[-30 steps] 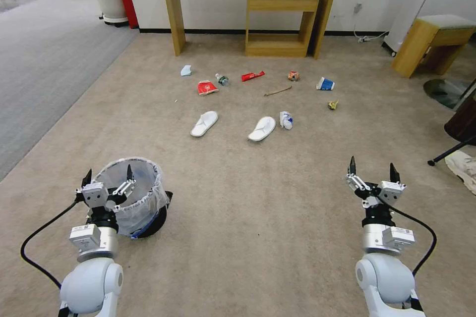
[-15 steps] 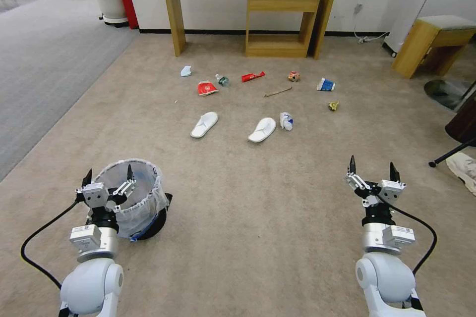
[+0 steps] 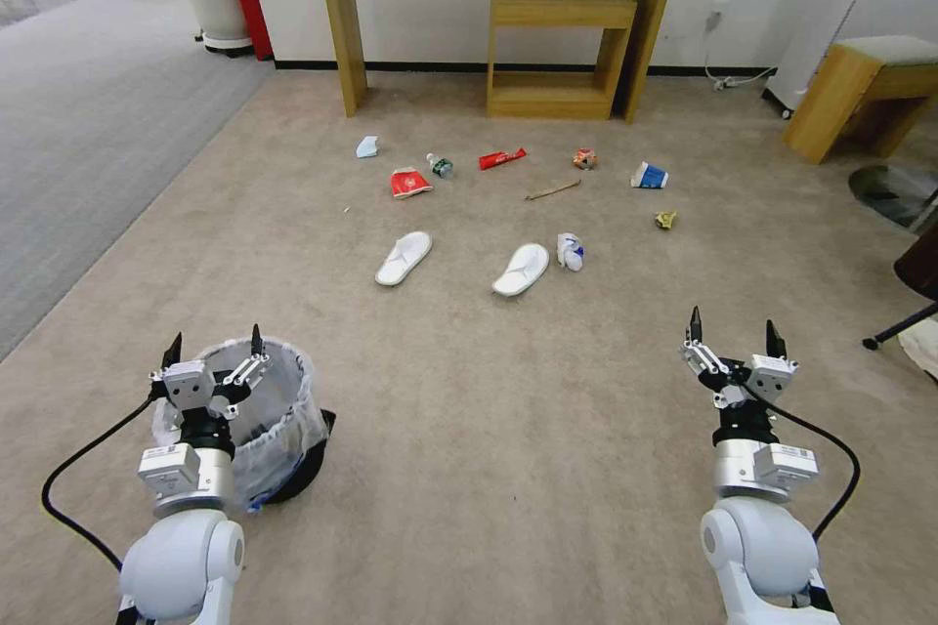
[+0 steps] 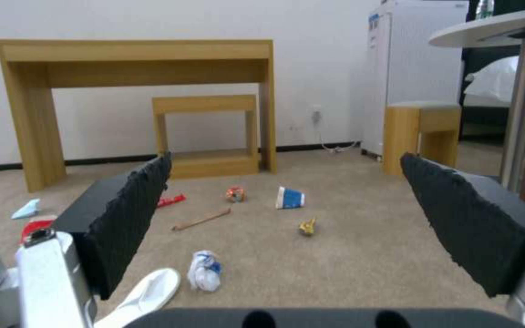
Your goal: Pick up the trash bin and place the garbage on the floor into it.
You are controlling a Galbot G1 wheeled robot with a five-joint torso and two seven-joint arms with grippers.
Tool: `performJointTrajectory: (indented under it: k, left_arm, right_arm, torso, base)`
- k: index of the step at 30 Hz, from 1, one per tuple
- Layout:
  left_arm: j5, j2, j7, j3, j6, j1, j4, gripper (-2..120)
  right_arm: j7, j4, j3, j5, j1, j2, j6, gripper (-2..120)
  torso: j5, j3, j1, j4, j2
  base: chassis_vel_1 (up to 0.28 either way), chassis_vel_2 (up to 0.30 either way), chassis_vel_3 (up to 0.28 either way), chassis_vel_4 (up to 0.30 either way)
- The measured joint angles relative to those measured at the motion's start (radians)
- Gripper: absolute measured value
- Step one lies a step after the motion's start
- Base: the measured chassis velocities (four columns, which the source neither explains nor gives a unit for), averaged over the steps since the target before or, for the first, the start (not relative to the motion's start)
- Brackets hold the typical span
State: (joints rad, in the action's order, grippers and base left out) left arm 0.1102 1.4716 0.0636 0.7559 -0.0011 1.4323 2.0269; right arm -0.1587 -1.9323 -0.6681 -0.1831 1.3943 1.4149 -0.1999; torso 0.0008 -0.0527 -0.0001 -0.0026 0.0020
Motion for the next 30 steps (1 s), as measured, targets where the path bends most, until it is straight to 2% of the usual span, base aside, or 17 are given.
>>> performJointTrajectory:
  k: [17,30]
  left_arm:
    - [-0.003,0.001,-0.001,-0.002,-0.007,-0.007,-0.015,100]
    - [-0.010,0.005,-0.002,-0.007,-0.012,-0.012,-0.028,100]
  right_arm:
    - [-0.004,0.017,0.008,-0.007,-0.013,0.001,-0.010,99]
    - [-0.005,0.021,0.012,-0.014,-0.013,0.001,-0.033,100]
  torso:
    - [-0.0001,0.000,0.000,0.0001,0.000]
    - [0.0000,0.000,0.000,0.0001,0.000]
  base:
    - [-0.165,0.167,0.165,-0.169]
    - [-0.020,0.028,0.031,-0.034]
